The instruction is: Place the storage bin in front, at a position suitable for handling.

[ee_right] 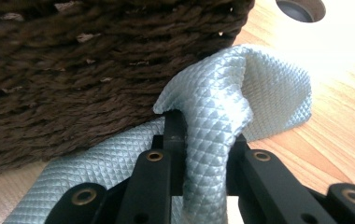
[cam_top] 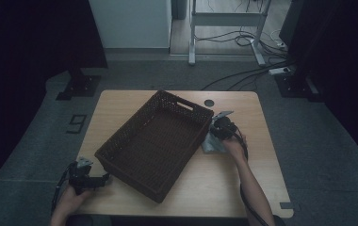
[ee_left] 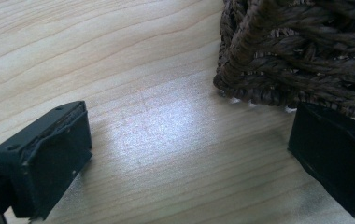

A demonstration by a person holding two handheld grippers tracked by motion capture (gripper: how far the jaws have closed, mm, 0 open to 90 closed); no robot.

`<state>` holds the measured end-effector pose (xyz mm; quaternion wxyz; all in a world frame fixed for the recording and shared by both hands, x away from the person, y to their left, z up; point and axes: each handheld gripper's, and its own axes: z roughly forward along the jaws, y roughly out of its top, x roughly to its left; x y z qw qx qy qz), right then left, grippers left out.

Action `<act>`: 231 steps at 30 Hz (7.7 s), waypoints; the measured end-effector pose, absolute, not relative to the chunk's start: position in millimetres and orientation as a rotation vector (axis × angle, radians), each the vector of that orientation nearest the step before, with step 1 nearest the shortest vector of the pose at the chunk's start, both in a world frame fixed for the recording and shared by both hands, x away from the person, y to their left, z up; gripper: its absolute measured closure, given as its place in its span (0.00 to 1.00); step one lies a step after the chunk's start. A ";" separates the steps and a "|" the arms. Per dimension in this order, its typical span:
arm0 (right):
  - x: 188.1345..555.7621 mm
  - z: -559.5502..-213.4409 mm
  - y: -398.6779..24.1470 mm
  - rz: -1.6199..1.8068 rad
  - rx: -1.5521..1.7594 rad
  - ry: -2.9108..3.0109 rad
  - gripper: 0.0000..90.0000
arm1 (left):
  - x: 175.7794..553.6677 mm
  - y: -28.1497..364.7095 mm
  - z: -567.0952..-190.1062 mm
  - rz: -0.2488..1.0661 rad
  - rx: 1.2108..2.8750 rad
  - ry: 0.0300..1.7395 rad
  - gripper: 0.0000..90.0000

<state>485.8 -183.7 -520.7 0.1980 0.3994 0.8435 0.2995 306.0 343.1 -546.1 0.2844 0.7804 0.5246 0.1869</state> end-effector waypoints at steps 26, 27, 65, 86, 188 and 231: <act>469.7 -523.7 -173.3 0.817 1.041 2.431 0.87 | 306.1 343.0 -546.2 0.501 2.086 1.404 0.00; 467.8 -523.5 -172.1 0.814 1.034 2.436 0.87 | 306.2 343.0 -546.2 0.501 2.087 1.404 0.00; 385.6 -519.2 -123.4 0.909 0.773 2.634 0.87 | 306.3 342.6 -545.8 0.499 2.089 1.407 0.00; 340.0 -520.0 -97.8 0.966 0.624 2.720 0.87 | 306.1 342.7 -546.1 0.501 2.087 1.405 0.00; 313.6 -411.3 -184.2 1.032 0.754 2.494 0.86 | 305.8 344.0 -547.4 0.505 2.083 1.381 0.00; 341.4 -510.5 -282.0 0.849 1.215 2.367 0.84 | 305.7 344.4 -547.4 0.504 2.084 1.377 0.00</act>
